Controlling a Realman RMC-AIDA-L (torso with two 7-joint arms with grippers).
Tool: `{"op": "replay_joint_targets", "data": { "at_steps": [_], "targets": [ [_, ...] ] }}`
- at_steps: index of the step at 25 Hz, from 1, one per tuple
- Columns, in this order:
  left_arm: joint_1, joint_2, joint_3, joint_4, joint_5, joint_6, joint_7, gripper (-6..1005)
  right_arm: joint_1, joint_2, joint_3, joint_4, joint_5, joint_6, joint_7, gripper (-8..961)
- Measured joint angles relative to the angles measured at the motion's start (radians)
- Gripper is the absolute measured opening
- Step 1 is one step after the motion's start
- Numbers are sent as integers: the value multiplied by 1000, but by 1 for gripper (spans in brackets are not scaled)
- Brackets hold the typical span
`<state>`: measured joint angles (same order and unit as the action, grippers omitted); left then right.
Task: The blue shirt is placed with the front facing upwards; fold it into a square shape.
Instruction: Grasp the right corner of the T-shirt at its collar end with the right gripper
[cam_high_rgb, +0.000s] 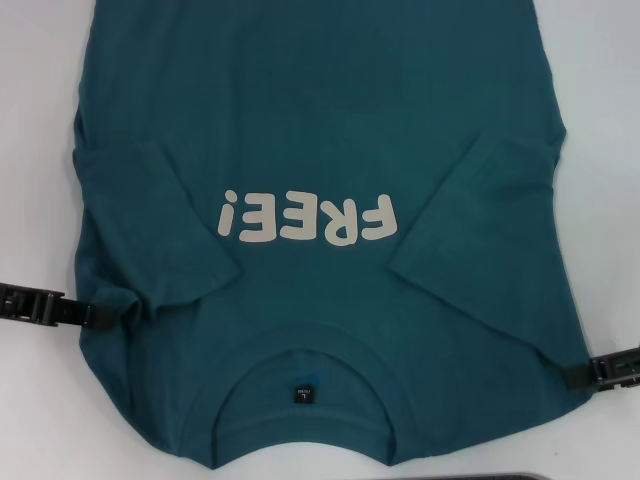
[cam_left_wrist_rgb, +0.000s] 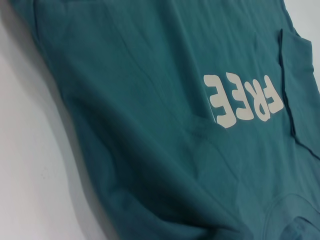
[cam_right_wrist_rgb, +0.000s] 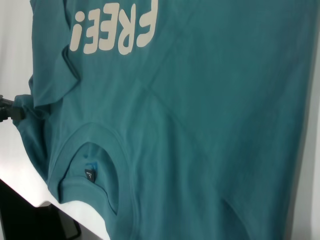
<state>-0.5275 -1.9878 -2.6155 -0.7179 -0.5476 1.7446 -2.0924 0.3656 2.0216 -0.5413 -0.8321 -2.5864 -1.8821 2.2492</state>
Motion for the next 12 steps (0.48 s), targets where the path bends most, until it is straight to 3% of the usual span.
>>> {"op": "replay_joint_targets", "data": {
  "at_steps": [12],
  "targets": [
    [-2, 2, 3, 0, 0, -9, 3, 49, 17, 13, 13, 4, 26, -36, -5, 733]
  ]
}}
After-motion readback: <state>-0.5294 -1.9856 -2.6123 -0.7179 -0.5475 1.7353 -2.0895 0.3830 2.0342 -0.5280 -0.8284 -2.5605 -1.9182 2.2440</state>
